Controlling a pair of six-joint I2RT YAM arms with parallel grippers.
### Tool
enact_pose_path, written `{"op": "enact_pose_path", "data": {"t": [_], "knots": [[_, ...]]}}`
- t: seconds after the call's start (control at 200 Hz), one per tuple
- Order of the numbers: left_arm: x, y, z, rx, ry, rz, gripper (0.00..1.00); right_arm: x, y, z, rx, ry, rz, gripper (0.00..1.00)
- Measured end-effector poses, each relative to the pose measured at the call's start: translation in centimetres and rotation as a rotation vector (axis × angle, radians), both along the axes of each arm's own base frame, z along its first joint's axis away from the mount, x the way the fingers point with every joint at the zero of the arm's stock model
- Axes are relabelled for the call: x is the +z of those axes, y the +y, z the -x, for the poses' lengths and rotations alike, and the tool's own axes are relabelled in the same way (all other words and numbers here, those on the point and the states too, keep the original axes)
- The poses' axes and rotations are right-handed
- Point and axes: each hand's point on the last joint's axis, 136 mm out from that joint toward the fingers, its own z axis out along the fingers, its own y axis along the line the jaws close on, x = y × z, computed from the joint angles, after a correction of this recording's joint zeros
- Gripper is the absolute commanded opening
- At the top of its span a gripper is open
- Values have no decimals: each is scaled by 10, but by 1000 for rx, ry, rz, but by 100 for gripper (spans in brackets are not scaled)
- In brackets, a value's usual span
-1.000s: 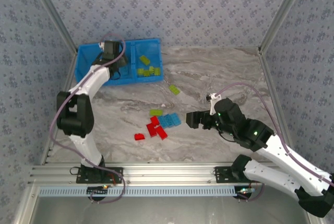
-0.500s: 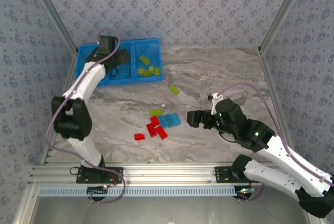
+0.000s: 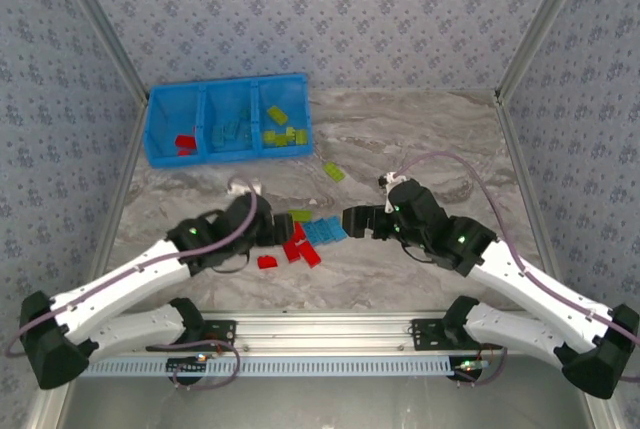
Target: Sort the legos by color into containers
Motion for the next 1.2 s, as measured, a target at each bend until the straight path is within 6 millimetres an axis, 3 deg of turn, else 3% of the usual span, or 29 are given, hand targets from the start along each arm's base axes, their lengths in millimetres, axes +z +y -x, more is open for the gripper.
{"op": "enact_pose_path", "data": {"t": [0.09, 0.215, 0.35, 0.485, 0.68, 0.909, 1.004, 1.109, 1.199], "knots": [[-43, 10, 17, 21, 92, -76, 87, -3, 2, -1, 3, 7, 4, 100], [-81, 20, 24, 56, 168, -162, 87, -3, 3, -2, 3, 6, 2, 100], [-99, 12, 21, 58, 209, -169, 86, -2, 2, -1, 3, 4, 1, 100], [-110, 5, 18, 66, 226, -139, 75, 4, 0, 0, 2, -8, -13, 100], [-122, 14, 21, 82, 240, -152, 65, 6, -1, 1, 2, -13, -19, 100], [-122, 19, 19, 89, 233, -163, 43, 3, 0, 1, 2, -7, -11, 100], [-121, 19, 20, 83, 230, -156, 40, 1, 2, 2, 13, 4, -11, 100], [-109, 17, 17, 82, 207, -108, 39, -1, 10, 9, 79, 20, -18, 100], [-83, 20, 5, 89, 145, -45, 39, 1, 21, 16, 157, 37, -29, 100]]}}
